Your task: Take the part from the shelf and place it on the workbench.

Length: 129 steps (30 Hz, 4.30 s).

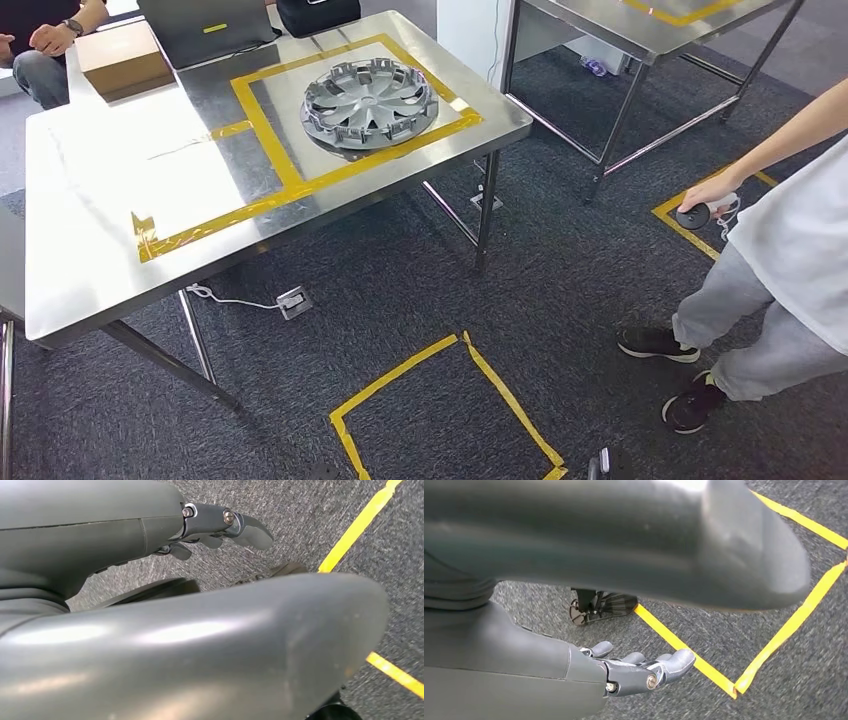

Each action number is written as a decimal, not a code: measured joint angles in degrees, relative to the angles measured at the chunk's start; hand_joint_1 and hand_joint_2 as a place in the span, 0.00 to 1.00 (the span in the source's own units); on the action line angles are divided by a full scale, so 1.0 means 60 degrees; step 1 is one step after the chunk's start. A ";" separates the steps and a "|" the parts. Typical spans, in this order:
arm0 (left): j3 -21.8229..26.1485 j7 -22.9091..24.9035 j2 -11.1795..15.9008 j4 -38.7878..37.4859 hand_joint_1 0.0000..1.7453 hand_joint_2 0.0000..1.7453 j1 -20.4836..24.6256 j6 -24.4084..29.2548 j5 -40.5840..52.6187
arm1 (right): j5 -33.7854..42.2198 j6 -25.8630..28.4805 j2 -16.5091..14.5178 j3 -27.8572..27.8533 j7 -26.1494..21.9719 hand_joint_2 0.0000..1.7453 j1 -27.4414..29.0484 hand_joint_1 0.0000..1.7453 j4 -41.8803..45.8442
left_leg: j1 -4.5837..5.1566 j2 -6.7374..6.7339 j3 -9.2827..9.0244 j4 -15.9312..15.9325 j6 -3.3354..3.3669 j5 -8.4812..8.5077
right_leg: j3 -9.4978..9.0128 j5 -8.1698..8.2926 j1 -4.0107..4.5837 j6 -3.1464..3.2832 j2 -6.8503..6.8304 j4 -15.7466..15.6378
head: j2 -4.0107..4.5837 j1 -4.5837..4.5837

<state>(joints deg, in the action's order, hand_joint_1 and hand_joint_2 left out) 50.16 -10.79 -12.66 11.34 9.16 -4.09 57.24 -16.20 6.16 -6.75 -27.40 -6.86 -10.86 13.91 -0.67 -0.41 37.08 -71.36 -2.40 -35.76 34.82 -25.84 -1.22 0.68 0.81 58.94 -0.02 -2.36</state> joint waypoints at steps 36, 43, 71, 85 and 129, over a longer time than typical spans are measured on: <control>0.0004 -0.0036 -0.0075 0.0000 0.00 0.00 0.0008 -0.0029 -0.0004 | -0.0501 0.0301 0.0109 -0.0290 0.0383 0.00 0.0153 0.00 -0.0052 | -0.0038 0.0479 -0.0812 0.1347 0.0102 0.0818 | -0.0073 0.0026 0.0045 -0.0051 0.0731 -0.0048 | 0.0000 0.0007; 0.0007 -0.0062 -0.0106 0.0003 0.00 0.00 0.0092 -0.0084 -0.0015 | -0.0619 0.0357 0.0150 -0.0339 0.0664 0.00 0.0268 0.00 -0.0067 | -0.0011 0.0326 -0.1137 0.2195 0.0515 0.1104 | 0.0342 -0.0148 -0.0001 -0.0468 0.0708 0.0418 | 0.0000 0.0075; 0.0015 -0.0091 -0.0109 -0.0004 0.00 0.00 0.0110 -0.0105 -0.0103 | -0.0731 0.0362 0.0203 -0.0498 0.0800 0.00 0.0372 0.00 -0.0107 | -0.0038 0.0630 -0.1084 0.2109 0.0283 0.1001 | 0.0007 0.0021 -0.0003 -0.0369 0.1173 -0.0071 | 0.0000 0.0043; 0.0018 0.0010 -0.0105 0.0000 0.00 0.00 0.0148 -0.0117 -0.0004 | -0.0758 0.0361 0.0198 -0.0583 0.0847 0.00 0.0400 0.00 -0.0121 | 0.0217 -0.1032 -0.1240 0.2201 0.0404 0.0888 | -0.0092 -0.0193 0.0255 -0.0149 -0.0716 -0.0001 | 0.0000 0.0146; 0.0072 0.0056 -0.0183 -0.0025 0.00 0.00 0.0083 -0.0211 0.0015 | -0.1103 0.0455 0.0298 -0.0748 0.1142 0.00 0.0654 0.00 -0.0154 | -0.0013 0.0726 -0.0913 0.1918 0.0180 0.1062 | -0.0151 -0.0076 0.0080 -0.0119 0.0849 -0.0094 | 0.0000 0.0033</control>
<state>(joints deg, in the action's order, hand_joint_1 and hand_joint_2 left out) 50.59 -10.46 -13.75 11.19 9.65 -5.35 57.33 -22.82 8.90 -4.97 -31.89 -0.01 -6.93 12.98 -0.74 3.95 31.60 -59.85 -1.33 -29.39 33.91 -26.29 -0.74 -0.04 5.91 58.37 -0.02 -2.16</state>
